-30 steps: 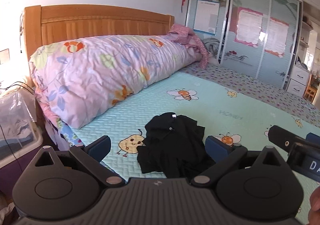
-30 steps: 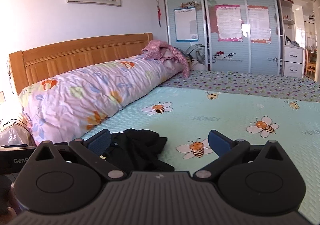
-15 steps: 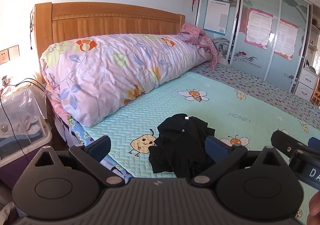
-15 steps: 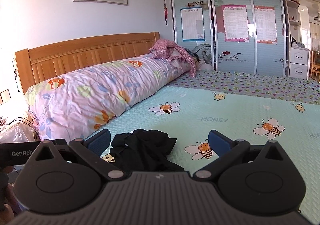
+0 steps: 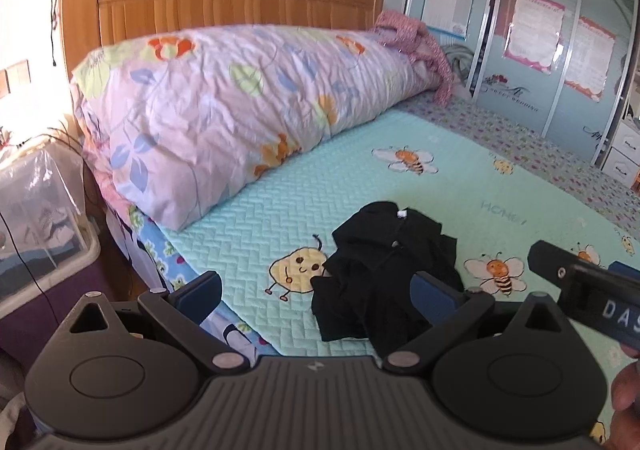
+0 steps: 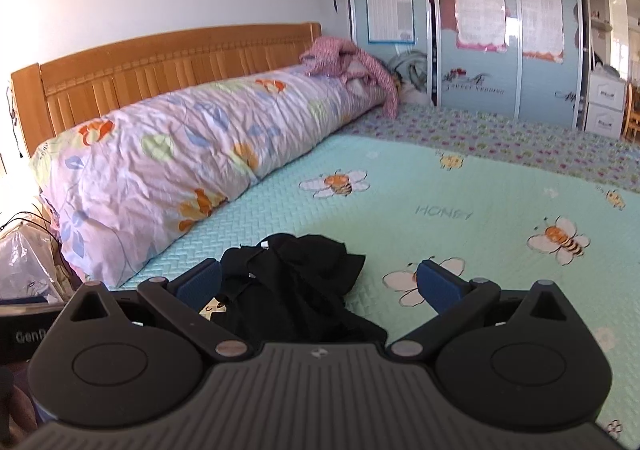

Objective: Fold clothes
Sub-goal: 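Move both tools toward the crumpled black garment on the bed, then lower the right tool onto the black garment and position its open fingers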

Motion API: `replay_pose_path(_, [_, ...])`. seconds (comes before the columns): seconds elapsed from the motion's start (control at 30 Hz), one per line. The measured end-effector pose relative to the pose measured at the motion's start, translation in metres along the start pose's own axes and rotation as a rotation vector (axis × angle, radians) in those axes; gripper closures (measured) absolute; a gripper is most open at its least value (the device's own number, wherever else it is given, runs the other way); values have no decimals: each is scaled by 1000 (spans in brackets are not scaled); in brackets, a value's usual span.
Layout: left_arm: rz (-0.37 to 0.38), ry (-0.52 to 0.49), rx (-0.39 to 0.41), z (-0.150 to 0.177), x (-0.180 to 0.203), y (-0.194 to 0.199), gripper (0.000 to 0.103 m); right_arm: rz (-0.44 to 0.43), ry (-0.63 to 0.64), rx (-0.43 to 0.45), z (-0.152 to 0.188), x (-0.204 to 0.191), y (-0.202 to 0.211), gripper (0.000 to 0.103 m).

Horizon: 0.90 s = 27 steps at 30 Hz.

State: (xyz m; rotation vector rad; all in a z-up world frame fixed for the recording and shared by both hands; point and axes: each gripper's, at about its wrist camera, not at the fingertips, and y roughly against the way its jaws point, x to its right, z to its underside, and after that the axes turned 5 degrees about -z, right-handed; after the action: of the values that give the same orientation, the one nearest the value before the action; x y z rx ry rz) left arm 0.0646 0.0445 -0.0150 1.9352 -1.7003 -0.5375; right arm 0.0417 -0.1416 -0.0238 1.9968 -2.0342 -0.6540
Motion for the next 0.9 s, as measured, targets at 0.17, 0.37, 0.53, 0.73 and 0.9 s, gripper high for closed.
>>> replay_pose_path(0.17, [0, 10, -35, -2, -3, -20, 0, -5, -4, -49, 1, -6, -25, 0])
replay_pose_path(0.37, [6, 4, -50, -9, -1, -31, 0, -6, -18, -74, -3, -6, -40, 0])
replay_pose_path(0.53, [18, 1, -49, -9, 3, -28, 0, -16, -38, -73, -4, 0, -36, 0])
replay_pose_path(0.73, [26, -7, -51, -7, 9, -23, 0, -7, -42, -73, -8, 2, -29, 0])
replay_pose_path(0.9, [22, -17, -59, -4, 12, -22, 0, 2, -43, -86, -6, 4, -25, 0])
